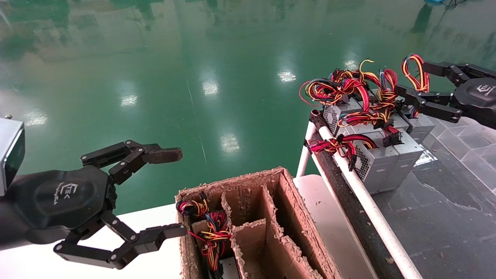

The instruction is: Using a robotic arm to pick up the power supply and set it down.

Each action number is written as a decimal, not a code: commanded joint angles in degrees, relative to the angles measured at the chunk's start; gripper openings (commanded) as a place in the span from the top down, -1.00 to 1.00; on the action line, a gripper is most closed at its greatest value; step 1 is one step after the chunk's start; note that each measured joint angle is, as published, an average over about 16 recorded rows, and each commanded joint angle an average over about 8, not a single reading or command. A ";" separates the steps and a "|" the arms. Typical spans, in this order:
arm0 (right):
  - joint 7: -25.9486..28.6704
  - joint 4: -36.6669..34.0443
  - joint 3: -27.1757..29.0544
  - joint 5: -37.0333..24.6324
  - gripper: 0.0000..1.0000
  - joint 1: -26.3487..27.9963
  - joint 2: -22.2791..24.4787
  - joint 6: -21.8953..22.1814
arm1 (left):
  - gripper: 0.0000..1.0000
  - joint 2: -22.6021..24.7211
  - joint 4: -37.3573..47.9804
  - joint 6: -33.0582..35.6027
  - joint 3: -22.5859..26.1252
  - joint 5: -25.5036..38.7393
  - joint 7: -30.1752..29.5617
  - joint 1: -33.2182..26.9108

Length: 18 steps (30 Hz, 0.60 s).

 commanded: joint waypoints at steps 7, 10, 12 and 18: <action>2.55 5.96 -0.13 2.61 -1.00 -2.95 0.76 -1.19 | -1.00 0.00 0.01 0.00 0.00 0.00 0.00 0.00; 3.88 8.84 -0.23 3.80 -1.00 -4.39 1.12 -1.66 | -1.00 0.00 0.01 0.00 0.00 0.00 0.00 0.00; 4.77 10.75 -0.29 4.59 -1.00 -5.34 1.35 -1.97 | -1.00 0.00 0.01 0.00 0.00 0.00 0.00 0.00; 7.43 16.51 -0.50 6.97 -1.00 -8.20 2.07 -2.89 | -1.00 0.00 0.01 0.00 0.00 0.00 0.00 0.00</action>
